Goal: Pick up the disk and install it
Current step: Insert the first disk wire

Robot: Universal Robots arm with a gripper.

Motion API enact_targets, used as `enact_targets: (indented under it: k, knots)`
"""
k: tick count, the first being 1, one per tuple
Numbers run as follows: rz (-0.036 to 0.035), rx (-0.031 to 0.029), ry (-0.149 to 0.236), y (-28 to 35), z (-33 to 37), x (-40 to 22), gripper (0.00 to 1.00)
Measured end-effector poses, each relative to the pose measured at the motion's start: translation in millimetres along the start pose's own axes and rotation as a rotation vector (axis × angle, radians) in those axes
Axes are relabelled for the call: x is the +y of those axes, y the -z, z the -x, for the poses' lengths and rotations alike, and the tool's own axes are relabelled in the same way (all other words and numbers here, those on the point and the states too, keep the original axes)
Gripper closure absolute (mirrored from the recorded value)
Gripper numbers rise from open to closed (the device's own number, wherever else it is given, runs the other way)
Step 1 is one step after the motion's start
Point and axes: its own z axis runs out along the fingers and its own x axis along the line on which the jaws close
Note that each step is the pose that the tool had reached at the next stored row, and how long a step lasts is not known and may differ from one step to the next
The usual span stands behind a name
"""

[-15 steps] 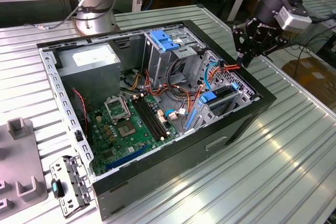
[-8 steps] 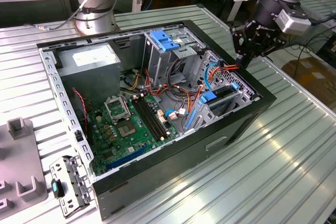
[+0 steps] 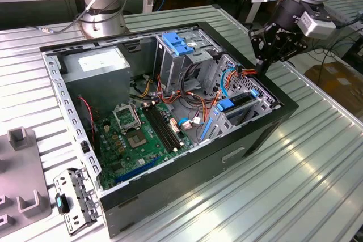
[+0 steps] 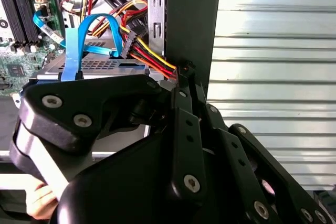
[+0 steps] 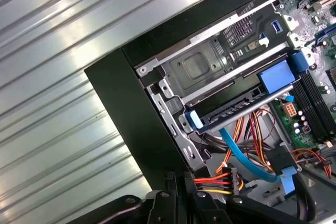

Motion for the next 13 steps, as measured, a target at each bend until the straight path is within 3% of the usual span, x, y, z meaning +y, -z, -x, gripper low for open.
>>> enact_targets:
  k: [2,13]
  knots:
    - [0.0001,0.0001,0.000,2.6,0.0,0.0,0.84]
    - [0.0000,0.0001,-0.001,3.0,0.0,0.0,0.84]
